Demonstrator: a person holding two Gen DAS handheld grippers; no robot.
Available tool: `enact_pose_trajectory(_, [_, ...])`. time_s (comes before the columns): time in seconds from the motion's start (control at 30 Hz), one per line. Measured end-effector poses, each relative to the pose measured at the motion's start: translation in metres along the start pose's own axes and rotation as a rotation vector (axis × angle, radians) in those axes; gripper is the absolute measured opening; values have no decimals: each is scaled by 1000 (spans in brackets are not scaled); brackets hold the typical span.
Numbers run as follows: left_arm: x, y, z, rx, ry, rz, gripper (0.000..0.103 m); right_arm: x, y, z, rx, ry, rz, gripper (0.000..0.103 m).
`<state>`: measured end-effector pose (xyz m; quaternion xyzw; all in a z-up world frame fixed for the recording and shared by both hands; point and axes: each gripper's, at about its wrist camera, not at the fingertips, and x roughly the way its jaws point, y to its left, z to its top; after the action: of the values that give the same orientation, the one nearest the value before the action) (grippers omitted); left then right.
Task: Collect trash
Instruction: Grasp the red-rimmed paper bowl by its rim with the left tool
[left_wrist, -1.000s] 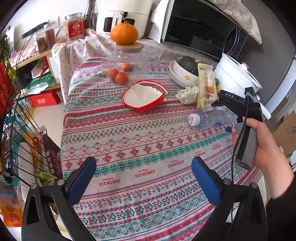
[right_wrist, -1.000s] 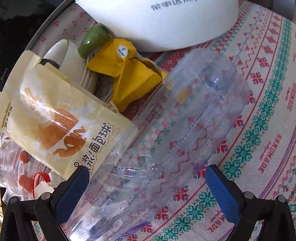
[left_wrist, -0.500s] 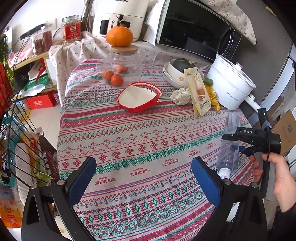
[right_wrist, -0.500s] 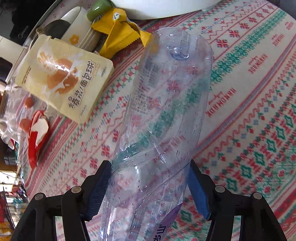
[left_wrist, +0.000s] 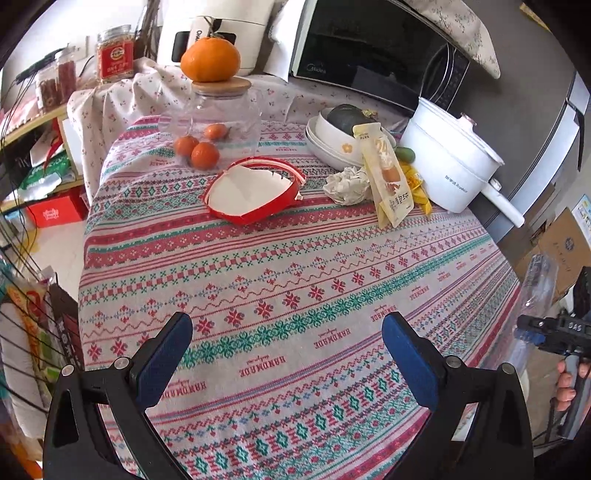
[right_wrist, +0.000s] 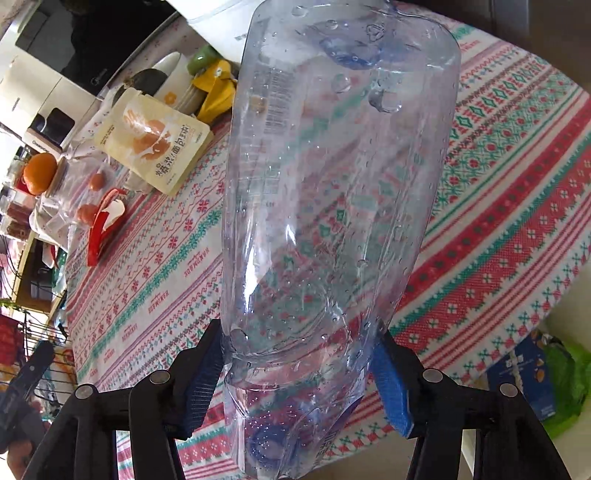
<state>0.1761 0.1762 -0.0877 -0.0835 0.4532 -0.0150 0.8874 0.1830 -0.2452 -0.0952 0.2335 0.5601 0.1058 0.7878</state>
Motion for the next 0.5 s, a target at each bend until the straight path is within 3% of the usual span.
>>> enact_pose_trajectory(0.13, [47,-11,19,213,23,196,103,-7,-5,7,-9,-34,15,65])
enact_pose_trajectory(0.2, [70,-11,29,271,25,288,103,-8,-11,8,6,-22,34,65])
enact_pose_trajectory(0.3, [99,-4,47,259,31,303,97,-10,-18,8,6,-10,44,65])
enact_pose_trajectory(0.5, [140,-1,76,269,28,285,71,-8,-27,10,0,18,55,65])
